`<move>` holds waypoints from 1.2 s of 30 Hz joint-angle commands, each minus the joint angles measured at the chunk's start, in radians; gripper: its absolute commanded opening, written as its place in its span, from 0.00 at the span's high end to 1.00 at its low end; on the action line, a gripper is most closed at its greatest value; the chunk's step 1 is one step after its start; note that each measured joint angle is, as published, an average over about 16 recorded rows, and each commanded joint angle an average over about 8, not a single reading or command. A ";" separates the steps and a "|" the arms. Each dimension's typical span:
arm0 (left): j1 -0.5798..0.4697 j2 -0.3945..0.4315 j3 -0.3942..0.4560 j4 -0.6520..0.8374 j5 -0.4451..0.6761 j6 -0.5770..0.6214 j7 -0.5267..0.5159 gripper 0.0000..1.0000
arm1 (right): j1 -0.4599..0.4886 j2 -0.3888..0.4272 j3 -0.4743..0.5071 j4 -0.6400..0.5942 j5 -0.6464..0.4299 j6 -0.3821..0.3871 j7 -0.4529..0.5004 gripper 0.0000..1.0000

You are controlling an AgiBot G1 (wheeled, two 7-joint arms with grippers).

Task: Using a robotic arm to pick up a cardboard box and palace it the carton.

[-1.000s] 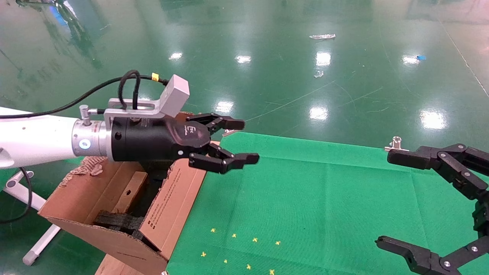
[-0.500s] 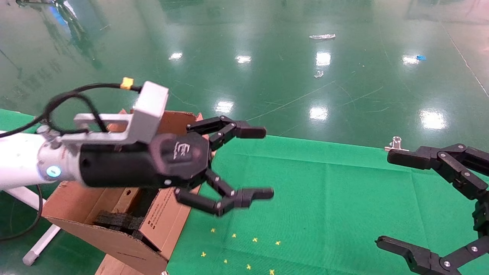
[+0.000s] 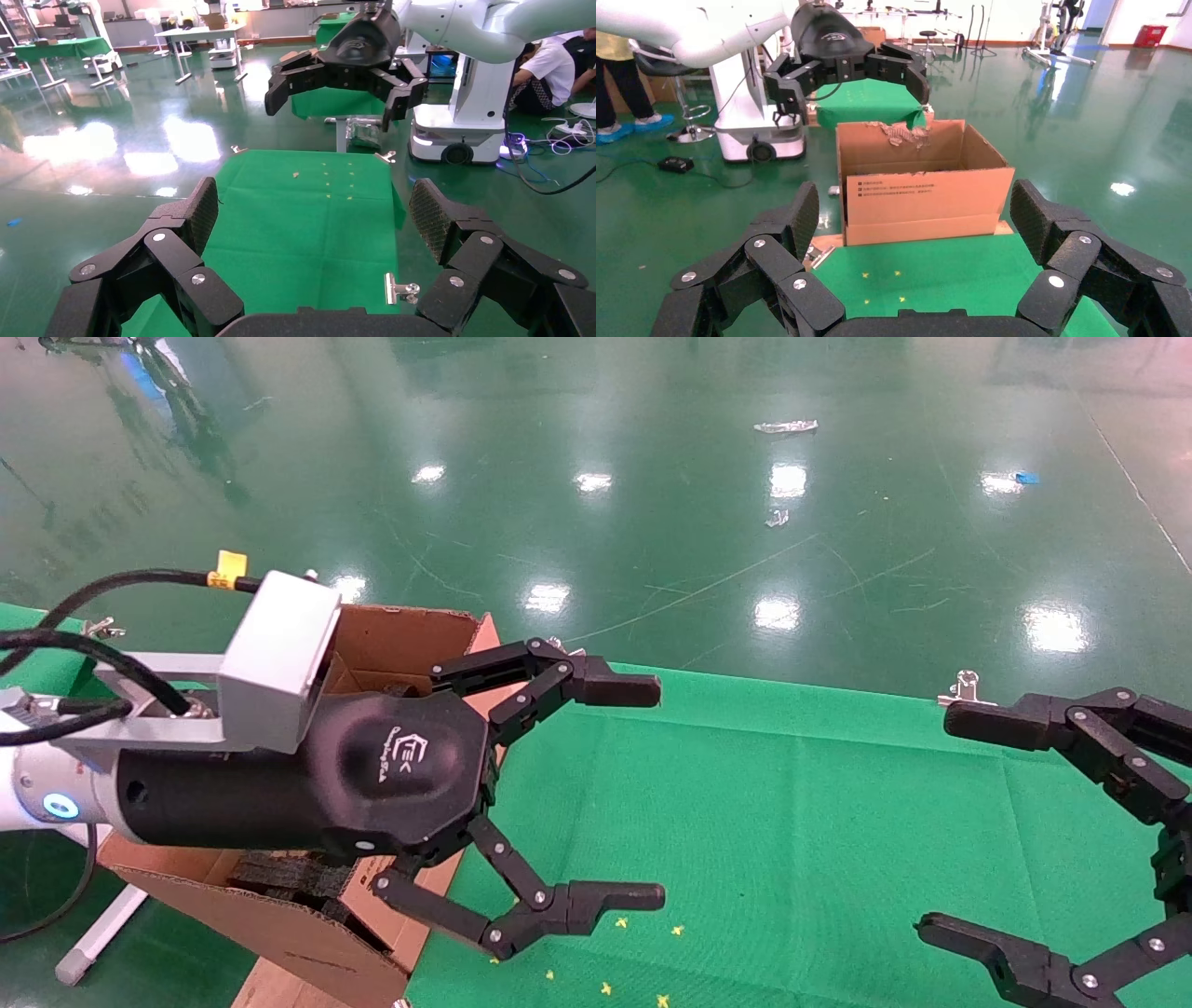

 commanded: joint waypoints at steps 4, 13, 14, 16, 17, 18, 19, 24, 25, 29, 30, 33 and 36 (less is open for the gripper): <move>-0.008 0.001 0.010 0.009 0.003 -0.003 -0.002 0.00 | 0.000 0.000 0.000 0.000 0.000 0.000 0.000 0.00; -0.018 0.002 0.024 0.020 0.007 -0.007 -0.003 0.00 | 0.000 0.000 0.000 0.000 0.000 0.000 0.000 0.00; -0.019 0.003 0.025 0.021 0.008 -0.007 -0.003 0.00 | 0.000 0.000 0.000 0.000 0.000 0.000 0.000 0.00; -0.020 0.003 0.027 0.023 0.008 -0.008 -0.003 0.00 | 0.000 0.000 0.000 0.000 0.000 0.000 0.000 0.00; -0.021 0.003 0.027 0.024 0.008 -0.008 -0.003 0.00 | 0.000 0.000 0.000 0.000 0.000 0.000 0.000 0.00; -0.022 0.003 0.028 0.024 0.009 -0.008 -0.003 0.00 | 0.000 0.000 0.000 0.000 0.000 0.000 0.000 0.00; -0.022 0.003 0.029 0.025 0.009 -0.009 -0.004 0.00 | 0.000 0.000 0.000 0.000 0.000 0.000 0.000 0.00; -0.024 0.003 0.031 0.027 0.010 -0.009 -0.004 0.00 | 0.000 0.000 0.000 0.000 0.000 0.000 0.000 0.00; -0.025 0.003 0.031 0.027 0.010 -0.010 -0.004 0.00 | 0.000 0.000 0.000 0.000 0.000 0.000 0.000 0.00; -0.026 0.004 0.033 0.029 0.010 -0.010 -0.004 0.00 | 0.000 0.000 0.000 0.000 0.000 0.000 0.000 0.00; -0.026 0.004 0.033 0.029 0.010 -0.010 -0.004 0.00 | 0.000 0.000 0.000 0.000 0.000 0.000 0.000 0.00; -0.026 0.004 0.034 0.029 0.011 -0.010 -0.005 0.00 | 0.000 0.000 0.000 0.000 0.000 0.000 0.000 0.00; -0.027 0.004 0.034 0.030 0.011 -0.010 -0.005 0.00 | 0.000 0.000 0.000 0.000 0.000 0.000 0.000 0.00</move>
